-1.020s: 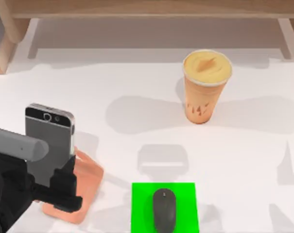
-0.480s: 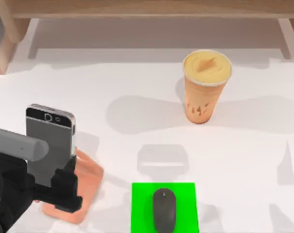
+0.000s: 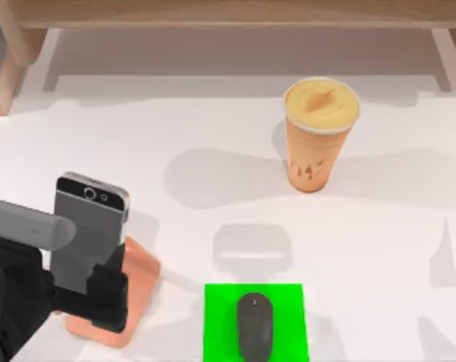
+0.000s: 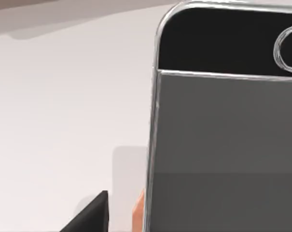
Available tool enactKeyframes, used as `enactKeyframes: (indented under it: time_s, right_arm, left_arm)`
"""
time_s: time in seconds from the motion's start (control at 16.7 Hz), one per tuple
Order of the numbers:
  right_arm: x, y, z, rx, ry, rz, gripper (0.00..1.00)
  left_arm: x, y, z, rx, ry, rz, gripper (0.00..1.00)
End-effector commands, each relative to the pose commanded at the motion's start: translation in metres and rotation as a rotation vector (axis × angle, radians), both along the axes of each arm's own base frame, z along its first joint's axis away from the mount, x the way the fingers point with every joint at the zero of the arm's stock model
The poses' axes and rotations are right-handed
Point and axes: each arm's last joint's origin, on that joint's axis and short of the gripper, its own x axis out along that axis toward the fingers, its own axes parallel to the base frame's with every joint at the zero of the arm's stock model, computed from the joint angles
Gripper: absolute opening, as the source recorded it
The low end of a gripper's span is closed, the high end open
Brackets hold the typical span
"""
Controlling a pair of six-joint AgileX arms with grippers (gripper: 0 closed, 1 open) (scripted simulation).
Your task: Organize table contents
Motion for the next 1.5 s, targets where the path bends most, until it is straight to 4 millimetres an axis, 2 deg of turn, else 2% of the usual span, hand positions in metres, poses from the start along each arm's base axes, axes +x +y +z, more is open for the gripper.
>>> enactKeyframes:
  time_s: [0.36,0.84,1.2,1.5]
  right_arm:
    - [0.000,0.000,0.000,0.000,0.000,0.000,1.00]
    - [0.000,0.000,0.000,0.000,0.000,0.000,1.00]
    - [0.000,0.000,0.000,0.000,0.000,0.000,1.00]
    - [0.000,0.000,0.000,0.000,0.000,0.000,1.00]
  left_arm:
    - [-0.002,0.000,0.000,0.001,0.001,0.006,1.00]
    - [-0.029,0.000,0.000,0.000,0.000,0.000,1.00]
    - [-0.029,0.001,0.000,-0.005,-0.003,-0.001,1.00]
    - [-0.025,0.008,0.002,-0.094,-0.085,-0.040,1.00]
